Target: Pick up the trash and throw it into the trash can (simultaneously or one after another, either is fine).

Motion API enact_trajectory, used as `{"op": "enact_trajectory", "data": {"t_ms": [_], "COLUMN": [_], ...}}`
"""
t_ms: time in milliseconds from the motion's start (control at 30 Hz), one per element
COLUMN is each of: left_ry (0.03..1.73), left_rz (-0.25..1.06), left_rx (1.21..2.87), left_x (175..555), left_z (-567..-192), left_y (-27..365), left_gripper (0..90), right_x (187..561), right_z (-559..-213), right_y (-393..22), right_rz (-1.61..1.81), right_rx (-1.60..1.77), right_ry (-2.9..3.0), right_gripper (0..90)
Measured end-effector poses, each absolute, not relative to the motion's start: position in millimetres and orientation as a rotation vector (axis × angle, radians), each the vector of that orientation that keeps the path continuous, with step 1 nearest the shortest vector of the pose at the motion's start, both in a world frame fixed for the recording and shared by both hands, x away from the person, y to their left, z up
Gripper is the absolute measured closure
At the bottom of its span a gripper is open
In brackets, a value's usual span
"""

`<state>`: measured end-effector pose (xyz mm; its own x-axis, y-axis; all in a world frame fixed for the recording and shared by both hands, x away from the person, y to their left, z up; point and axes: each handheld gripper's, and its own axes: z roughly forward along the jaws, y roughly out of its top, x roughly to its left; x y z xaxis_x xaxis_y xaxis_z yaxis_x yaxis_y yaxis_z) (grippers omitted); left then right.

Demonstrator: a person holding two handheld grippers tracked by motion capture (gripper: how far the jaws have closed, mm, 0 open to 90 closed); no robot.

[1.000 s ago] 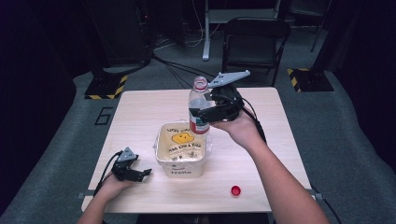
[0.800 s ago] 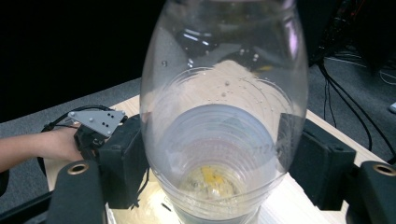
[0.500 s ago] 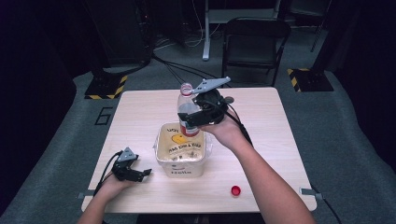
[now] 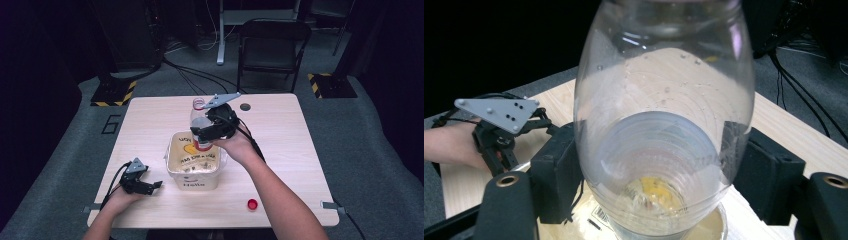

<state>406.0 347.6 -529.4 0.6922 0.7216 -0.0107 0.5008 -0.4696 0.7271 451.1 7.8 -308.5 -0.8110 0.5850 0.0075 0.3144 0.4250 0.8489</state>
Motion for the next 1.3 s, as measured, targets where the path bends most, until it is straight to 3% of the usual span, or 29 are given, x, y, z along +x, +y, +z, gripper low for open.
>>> {"op": "enact_trajectory", "data": {"t_ms": [1300], "left_ry": [0.922], "left_rz": [0.394], "left_rx": [2.178], "left_x": [406], "left_z": [-529], "left_y": [348], "left_gripper": [8.4], "right_x": [463], "right_z": [-381], "right_y": [12], "right_rz": [1.203], "right_rx": [0.831], "right_ry": [2.416], "right_gripper": [26.6]}}
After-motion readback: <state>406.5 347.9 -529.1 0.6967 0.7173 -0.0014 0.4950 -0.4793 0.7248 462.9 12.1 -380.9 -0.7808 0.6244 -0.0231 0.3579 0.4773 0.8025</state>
